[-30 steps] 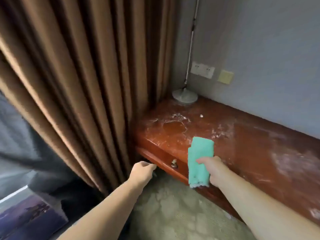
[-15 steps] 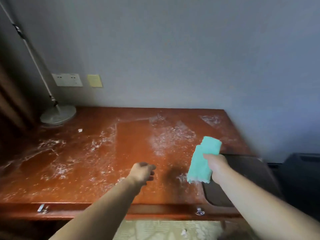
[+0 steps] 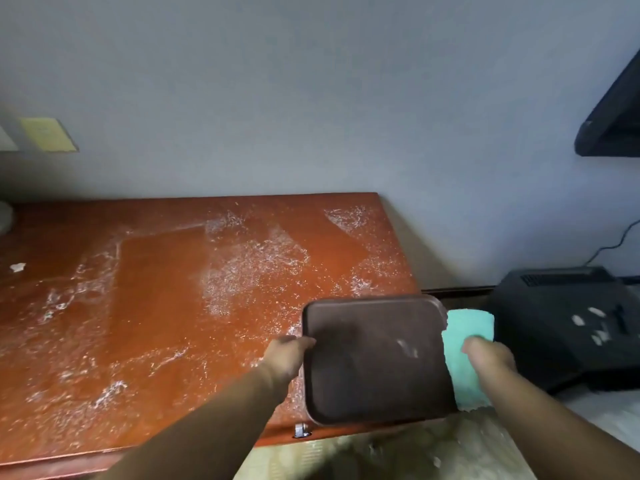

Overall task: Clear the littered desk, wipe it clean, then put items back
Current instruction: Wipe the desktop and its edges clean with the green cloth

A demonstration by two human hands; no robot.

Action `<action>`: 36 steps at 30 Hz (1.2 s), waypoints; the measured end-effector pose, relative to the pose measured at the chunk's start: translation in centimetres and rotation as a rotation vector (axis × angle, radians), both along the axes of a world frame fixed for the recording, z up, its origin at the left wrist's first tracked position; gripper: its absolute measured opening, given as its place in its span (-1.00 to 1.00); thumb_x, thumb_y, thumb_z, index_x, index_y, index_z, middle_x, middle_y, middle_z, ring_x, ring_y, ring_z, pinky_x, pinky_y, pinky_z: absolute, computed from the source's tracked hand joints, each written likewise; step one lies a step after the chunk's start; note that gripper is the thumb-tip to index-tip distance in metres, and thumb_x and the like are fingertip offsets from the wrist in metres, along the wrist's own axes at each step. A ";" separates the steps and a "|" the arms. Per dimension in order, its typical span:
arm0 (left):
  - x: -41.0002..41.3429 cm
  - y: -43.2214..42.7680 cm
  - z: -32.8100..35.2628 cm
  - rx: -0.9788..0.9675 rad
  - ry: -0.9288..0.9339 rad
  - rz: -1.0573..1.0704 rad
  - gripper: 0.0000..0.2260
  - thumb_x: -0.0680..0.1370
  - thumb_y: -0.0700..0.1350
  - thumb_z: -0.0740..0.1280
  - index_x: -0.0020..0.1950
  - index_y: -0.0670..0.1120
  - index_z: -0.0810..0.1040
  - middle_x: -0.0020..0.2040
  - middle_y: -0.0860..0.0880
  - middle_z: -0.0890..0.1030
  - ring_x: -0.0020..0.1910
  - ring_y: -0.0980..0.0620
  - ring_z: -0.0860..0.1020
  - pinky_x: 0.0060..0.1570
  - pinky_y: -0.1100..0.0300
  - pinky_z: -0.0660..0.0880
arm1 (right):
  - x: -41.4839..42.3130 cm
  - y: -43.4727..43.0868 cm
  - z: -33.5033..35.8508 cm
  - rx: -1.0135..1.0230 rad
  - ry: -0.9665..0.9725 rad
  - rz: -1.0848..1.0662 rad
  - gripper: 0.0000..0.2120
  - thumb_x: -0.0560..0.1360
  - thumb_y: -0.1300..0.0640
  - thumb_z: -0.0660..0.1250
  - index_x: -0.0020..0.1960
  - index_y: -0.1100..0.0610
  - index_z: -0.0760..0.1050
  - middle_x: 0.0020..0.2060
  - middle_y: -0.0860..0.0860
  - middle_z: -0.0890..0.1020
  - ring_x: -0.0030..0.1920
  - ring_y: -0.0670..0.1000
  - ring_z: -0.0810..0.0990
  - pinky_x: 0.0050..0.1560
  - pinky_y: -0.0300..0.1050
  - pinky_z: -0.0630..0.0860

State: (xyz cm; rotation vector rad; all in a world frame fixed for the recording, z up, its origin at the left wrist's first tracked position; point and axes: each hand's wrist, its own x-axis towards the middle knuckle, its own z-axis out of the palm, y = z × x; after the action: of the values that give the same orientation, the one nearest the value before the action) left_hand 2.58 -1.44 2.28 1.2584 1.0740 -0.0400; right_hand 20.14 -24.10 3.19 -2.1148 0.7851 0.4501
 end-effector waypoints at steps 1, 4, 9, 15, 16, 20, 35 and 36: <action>0.4 -0.3 -0.3 -0.021 -0.008 0.030 -0.77 0.55 -0.20 0.30 0.18 -0.27 0.50 -0.09 -0.04 0.52 -0.17 0.03 0.46 -0.06 0.09 0.40 | -0.1 -0.1 -0.5 0.017 0.008 0.020 -0.60 0.49 0.20 0.28 0.28 0.36 0.38 0.21 0.30 0.47 0.19 0.32 0.45 0.21 0.09 0.40; 0.9 -0.9 -0.7 -0.057 -0.031 0.152 -0.62 0.55 -0.24 0.30 0.35 -0.28 0.38 0.04 -0.12 0.50 -0.04 -0.06 0.45 0.01 0.10 0.38 | -1.0 -0.1 -1.4 0.028 -0.014 0.062 -0.63 0.47 0.15 0.28 0.25 0.24 0.45 0.09 0.24 0.54 0.04 0.29 0.50 0.12 0.09 0.46; 1.1 -1.3 -2.1 -0.073 -0.029 0.163 -0.62 0.53 -0.21 0.30 0.34 -0.27 0.42 0.16 -0.23 0.57 -0.15 -0.03 0.52 -0.23 0.15 0.47 | -1.6 0.4 -1.9 -0.010 -0.063 0.044 -0.67 0.46 0.10 0.26 0.19 0.18 0.49 -0.09 0.17 0.54 -0.06 0.28 0.52 0.09 0.15 0.50; 1.3 0.1 -1.8 -0.276 -0.101 0.311 -0.82 0.51 -0.07 0.27 0.06 -0.10 0.53 0.06 -0.12 0.56 0.01 -0.07 0.47 -0.09 0.09 0.35 | -1.8 1.4 -0.5 0.112 -0.094 -0.025 -0.68 0.49 0.17 0.27 0.22 0.25 0.44 -0.05 0.18 0.51 -0.04 0.24 0.49 0.05 0.09 0.43; 1.0 0.8 -1.6 -0.276 -0.098 0.317 -0.84 0.50 -0.04 0.26 0.01 -0.07 0.53 0.04 -0.10 0.55 0.03 -0.07 0.46 -0.07 0.08 0.33 | -2.1 2.1 -0.1 0.136 -0.094 -0.022 -0.67 0.48 0.15 0.28 0.22 0.23 0.44 -0.02 0.18 0.52 0.00 0.26 0.50 0.09 0.11 0.44; -1.4 5.0 -0.8 -0.179 -0.100 0.393 -0.88 0.52 -0.03 0.24 -0.07 -0.05 0.51 -0.05 -0.06 0.53 0.02 -0.07 0.44 -0.01 0.08 0.32 | -3.7 6.4 0.5 0.224 -0.076 0.038 -0.75 0.44 0.07 0.31 0.06 0.16 0.44 0.00 0.12 0.57 -0.01 0.21 0.53 0.12 0.13 0.48; -18.6 23.9 -3.4 -0.010 0.014 0.657 -0.64 0.40 -0.08 0.39 0.12 -0.24 0.54 -0.14 -0.17 0.51 -0.16 -0.11 0.46 -0.18 0.05 0.38 | -19.3 25.6 -3.0 0.188 0.093 0.395 -0.88 0.44 0.16 0.32 -0.10 0.20 0.44 -0.12 0.15 0.58 -0.06 0.21 0.56 0.06 0.06 0.54; -19.2 24.6 -3.9 -0.020 0.014 0.632 -0.57 0.37 -0.06 0.42 0.16 -0.26 0.53 -0.12 -0.19 0.53 -0.14 -0.12 0.47 -0.14 0.02 0.40 | -20.0 26.2 -3.1 0.142 0.077 0.400 -0.88 0.45 0.15 0.31 -0.11 0.20 0.45 -0.12 0.16 0.59 -0.07 0.21 0.57 0.03 0.03 0.54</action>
State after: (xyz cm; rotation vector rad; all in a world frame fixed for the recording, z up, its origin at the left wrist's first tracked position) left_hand -16.58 23.16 -1.65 0.8559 1.4366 0.4199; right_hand 0.17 2.12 0.12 -2.1301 0.3542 0.7787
